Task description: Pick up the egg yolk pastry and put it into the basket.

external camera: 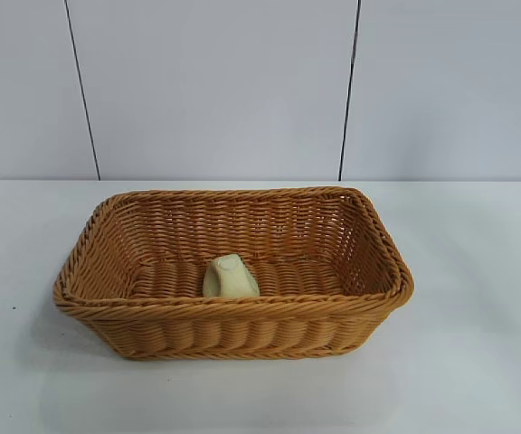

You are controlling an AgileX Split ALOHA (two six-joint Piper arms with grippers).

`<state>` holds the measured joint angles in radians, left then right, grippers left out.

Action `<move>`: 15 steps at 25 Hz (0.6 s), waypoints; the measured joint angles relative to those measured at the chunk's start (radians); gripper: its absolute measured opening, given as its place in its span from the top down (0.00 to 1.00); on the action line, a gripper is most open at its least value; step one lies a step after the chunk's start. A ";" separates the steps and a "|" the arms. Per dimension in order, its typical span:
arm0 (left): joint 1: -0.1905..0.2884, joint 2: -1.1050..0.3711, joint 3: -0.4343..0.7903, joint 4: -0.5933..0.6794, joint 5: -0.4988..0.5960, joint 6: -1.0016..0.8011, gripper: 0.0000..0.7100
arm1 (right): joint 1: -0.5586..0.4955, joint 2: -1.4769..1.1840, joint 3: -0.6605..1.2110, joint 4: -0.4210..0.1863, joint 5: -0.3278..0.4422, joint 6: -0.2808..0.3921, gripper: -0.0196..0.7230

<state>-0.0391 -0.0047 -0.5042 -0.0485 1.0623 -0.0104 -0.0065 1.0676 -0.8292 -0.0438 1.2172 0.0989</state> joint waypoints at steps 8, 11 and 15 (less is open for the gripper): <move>0.000 0.000 0.000 0.000 0.000 0.000 0.06 | 0.000 -0.414 0.249 0.044 -0.157 -0.015 0.04; 0.000 0.000 0.000 0.000 0.000 0.000 0.06 | 0.000 -0.554 0.321 0.044 -0.174 -0.039 0.04; 0.000 0.000 0.000 0.000 0.000 0.000 0.06 | 0.000 -0.720 0.333 0.053 -0.196 -0.053 0.04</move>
<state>-0.0391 -0.0047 -0.5042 -0.0485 1.0623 -0.0104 -0.0065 0.3473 -0.4960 0.0089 1.0210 0.0463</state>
